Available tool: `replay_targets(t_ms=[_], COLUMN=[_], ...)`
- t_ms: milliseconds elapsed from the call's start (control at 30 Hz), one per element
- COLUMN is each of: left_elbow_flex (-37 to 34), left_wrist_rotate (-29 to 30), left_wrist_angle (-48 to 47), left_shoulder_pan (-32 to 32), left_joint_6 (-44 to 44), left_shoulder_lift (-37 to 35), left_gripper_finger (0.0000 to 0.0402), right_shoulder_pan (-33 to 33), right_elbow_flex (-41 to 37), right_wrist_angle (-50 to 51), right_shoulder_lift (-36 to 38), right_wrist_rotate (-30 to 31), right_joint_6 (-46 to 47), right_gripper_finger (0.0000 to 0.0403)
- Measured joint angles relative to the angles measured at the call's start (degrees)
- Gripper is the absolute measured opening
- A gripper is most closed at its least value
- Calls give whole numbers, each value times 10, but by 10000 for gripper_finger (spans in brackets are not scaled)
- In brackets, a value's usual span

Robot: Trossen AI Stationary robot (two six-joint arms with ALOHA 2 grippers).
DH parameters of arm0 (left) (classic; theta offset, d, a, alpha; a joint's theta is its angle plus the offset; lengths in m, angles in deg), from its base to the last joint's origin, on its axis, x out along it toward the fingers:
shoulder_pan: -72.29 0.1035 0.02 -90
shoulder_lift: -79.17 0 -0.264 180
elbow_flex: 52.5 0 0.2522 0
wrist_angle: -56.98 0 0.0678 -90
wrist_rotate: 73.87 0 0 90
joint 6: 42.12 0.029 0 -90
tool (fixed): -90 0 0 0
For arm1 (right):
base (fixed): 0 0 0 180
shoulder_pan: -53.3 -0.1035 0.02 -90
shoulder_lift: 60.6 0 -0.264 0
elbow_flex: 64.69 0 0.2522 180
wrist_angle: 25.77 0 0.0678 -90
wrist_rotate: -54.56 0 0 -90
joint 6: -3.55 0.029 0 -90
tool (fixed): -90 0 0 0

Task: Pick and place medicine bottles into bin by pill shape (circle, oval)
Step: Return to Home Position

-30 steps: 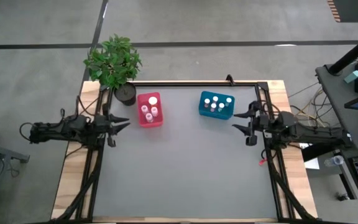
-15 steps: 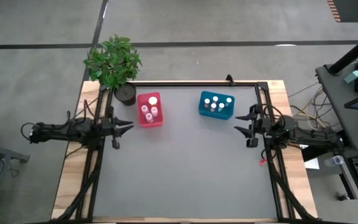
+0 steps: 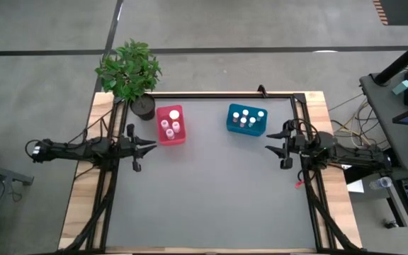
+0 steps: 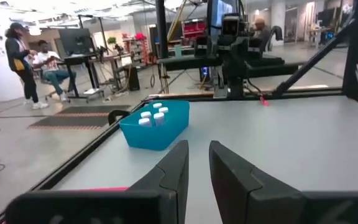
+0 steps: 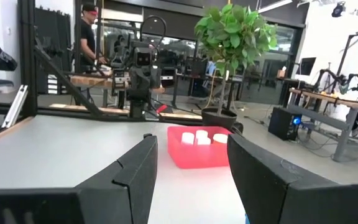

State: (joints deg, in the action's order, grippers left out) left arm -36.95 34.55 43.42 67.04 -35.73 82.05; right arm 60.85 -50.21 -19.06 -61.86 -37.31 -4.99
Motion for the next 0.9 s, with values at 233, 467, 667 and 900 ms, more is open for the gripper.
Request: replay_targets(t_ms=[233, 467, 667, 900], left_elbow_flex=[-2, -2, -5, -5], left_wrist_rotate=[1, 2, 2, 3], left_wrist_angle=[3, 2, 15, 19], left_shoulder_pan=[0, 0, 0, 0], left_joint_6=[0, 0, 1, 0], left_shoulder_lift=[7, 20, 33, 47], left_gripper_finger=[47, 47, 47, 47], right_shoulder_pan=[0, 0, 0, 0], right_elbow_flex=[0, 0, -1, -1], right_wrist_angle=[17, 60, 61, 61], right_shoulder_lift=[0, -11, -24, -23], right_wrist_rotate=[6, 28, 30, 30], right_joint_6=[-9, 32, 92, 95], right_gripper_finger=[182, 182, 182, 183])
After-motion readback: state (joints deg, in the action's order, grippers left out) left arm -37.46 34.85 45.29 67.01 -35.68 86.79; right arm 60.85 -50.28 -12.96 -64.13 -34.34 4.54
